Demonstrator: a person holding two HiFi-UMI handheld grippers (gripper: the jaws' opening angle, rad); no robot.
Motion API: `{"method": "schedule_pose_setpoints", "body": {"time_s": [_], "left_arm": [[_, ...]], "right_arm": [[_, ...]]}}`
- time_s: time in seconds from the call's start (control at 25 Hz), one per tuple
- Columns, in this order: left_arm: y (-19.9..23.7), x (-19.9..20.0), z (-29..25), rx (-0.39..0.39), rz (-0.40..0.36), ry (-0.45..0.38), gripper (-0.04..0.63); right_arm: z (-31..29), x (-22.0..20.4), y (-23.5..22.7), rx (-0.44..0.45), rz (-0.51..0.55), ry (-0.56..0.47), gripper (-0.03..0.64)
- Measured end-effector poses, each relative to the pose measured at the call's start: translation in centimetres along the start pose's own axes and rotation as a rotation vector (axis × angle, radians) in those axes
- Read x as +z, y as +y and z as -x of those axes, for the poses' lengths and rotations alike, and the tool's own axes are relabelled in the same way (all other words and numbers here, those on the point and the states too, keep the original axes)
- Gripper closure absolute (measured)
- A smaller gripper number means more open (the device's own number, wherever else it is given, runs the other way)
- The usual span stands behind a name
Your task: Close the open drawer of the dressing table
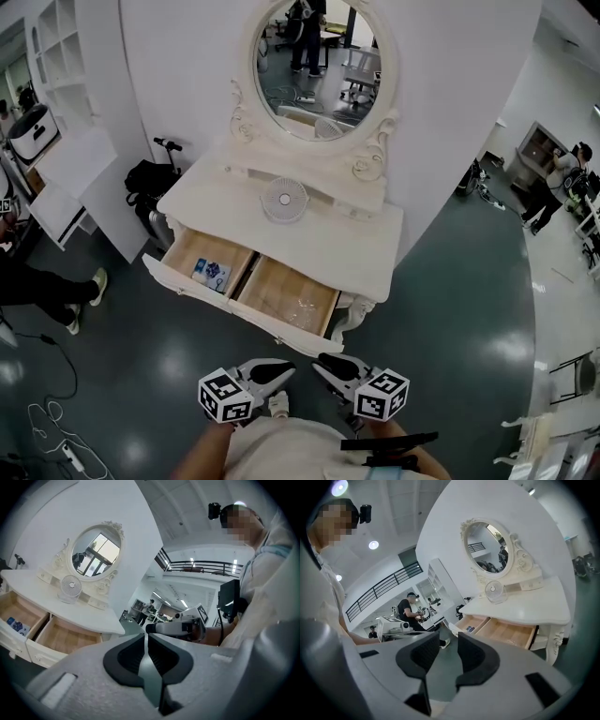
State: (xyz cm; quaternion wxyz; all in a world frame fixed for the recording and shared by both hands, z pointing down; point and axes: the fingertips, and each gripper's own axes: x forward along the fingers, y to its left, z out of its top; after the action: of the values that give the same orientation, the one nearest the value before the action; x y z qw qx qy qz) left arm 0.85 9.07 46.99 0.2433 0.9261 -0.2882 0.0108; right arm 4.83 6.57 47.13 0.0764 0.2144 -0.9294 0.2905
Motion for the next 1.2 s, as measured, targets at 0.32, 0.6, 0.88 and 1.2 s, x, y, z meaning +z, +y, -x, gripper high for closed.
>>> {"method": "schedule_pose_setpoints", "body": {"time_s": [0.32,0.6,0.88,1.2], "left_arm": [[3.0,1.5,-0.5,-0.010,-0.004,-0.001,0.584],[4.8,2.2,-1.2,0.012,-0.007,0.007,0.584],[6.6,2.8,-2.3,0.059,0.040,-0.024,0.512],[8.9,3.0,-2.4,0.163,0.051,-0.031,0.440]], "right_arm": [[-2.2,2.6,-1.8,-0.023,0.013,-0.020,0.489],[-2.8,3.9,-3.8,-0.045,0.014,-0.029,0.485],[-3.7,5.2,-5.6,-0.009,0.030,-0.002,0.483],[-4.9,6.3,-6.5,0.043,0.053,0.036,0.482]]}}
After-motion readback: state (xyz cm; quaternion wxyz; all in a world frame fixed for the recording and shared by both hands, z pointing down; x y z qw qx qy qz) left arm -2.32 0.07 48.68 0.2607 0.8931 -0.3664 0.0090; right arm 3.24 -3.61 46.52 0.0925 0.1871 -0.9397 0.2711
